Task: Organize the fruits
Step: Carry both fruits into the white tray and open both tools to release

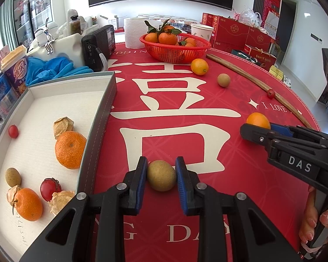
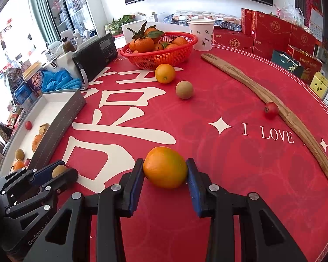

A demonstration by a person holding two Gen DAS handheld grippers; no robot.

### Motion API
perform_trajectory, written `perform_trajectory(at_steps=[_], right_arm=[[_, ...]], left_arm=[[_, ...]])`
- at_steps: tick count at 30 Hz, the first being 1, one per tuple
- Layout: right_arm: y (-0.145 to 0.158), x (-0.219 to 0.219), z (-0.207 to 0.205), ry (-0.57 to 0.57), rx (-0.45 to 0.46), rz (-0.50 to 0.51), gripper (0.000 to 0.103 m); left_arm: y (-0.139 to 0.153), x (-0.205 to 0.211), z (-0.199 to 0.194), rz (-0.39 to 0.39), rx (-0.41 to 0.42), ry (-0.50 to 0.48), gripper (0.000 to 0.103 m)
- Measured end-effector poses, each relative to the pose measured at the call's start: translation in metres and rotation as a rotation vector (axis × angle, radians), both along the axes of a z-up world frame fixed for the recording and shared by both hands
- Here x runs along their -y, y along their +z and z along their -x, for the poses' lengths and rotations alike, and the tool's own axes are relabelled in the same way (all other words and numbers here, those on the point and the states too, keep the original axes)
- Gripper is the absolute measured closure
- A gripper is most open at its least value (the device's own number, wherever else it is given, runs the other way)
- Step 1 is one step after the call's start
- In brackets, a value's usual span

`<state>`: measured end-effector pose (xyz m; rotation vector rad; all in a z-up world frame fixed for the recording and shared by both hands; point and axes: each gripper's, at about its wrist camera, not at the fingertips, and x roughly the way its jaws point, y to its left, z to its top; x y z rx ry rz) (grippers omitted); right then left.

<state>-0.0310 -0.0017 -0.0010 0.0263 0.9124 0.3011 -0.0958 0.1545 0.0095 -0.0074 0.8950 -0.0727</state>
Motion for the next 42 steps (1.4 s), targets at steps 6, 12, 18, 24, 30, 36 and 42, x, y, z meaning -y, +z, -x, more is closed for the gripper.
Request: perform_trajectory(at_steps=[6,12,18,24,30,36,42], right_arm=[[0.000,0.001,0.000,-0.001,-0.001,-0.009,0.064],[0.001,0.001,0.000,0.001,0.000,-0.015,0.064],[0.006,-0.001,0.001,0.014,0.025,-0.029,0.064],[0.015,-0.010,0.000,0.035,0.045,-0.044,0.064],[0.031,-0.042,0.000,0.105,0.069,-0.046,0.064],[0.038,-0.098,-0.006,0.220,0.066,-0.057,0.064],[0.037,-0.150,-0.013,0.309,0.058,-0.067,0.064]], left_arm=[[0.000,0.000,0.000,-0.001,0.000,0.000,0.074],[0.001,-0.002,0.001,0.000,0.010,0.007,0.074],[0.018,-0.001,0.010,0.003,0.075,-0.002,0.074],[0.041,-0.019,0.020,0.039,0.139,0.030,0.074],[0.053,-0.064,0.020,0.010,0.190,0.175,0.074],[0.044,-0.114,0.013,-0.001,0.149,0.324,0.074],[0.034,-0.145,0.014,-0.001,0.090,0.404,0.074]])
